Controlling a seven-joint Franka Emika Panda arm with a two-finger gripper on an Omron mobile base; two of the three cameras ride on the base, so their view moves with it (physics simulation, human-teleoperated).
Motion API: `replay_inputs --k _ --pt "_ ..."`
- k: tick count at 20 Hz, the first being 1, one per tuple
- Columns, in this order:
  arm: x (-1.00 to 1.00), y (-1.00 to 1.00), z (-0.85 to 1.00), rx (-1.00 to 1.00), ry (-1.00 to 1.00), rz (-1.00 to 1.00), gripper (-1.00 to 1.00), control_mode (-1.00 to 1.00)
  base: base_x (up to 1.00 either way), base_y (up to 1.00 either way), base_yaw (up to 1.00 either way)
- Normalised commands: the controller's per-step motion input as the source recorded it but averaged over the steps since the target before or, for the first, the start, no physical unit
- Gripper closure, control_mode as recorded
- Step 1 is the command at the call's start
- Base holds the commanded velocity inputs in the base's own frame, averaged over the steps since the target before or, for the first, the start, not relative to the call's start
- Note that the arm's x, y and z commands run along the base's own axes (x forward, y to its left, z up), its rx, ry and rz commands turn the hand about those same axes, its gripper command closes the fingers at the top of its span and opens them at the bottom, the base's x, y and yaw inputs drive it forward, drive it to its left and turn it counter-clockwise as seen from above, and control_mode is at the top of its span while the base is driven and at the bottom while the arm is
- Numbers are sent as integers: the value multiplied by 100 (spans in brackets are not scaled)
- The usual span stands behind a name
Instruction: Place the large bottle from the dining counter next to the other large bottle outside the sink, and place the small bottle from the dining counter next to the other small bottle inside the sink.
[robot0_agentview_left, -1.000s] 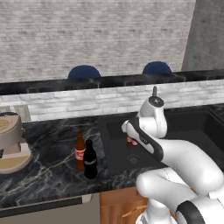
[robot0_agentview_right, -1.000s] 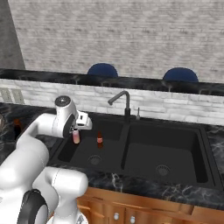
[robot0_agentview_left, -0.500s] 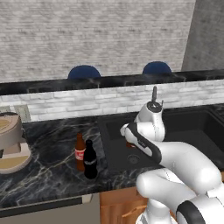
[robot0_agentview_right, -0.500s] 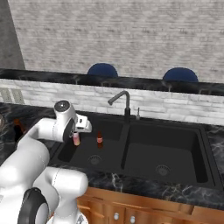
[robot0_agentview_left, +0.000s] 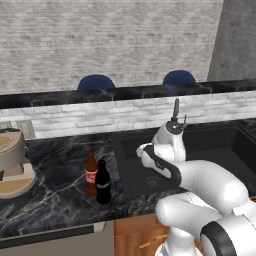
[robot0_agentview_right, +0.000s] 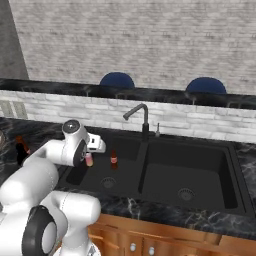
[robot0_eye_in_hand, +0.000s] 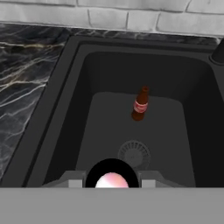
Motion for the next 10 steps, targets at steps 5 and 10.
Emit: replay_inputs --k 5,10 --pt "4 3 -9 0 -1 -1 100 -100 0 0 0" --pt "1 4 -2 0 0 -2 100 -100 0 0 0"
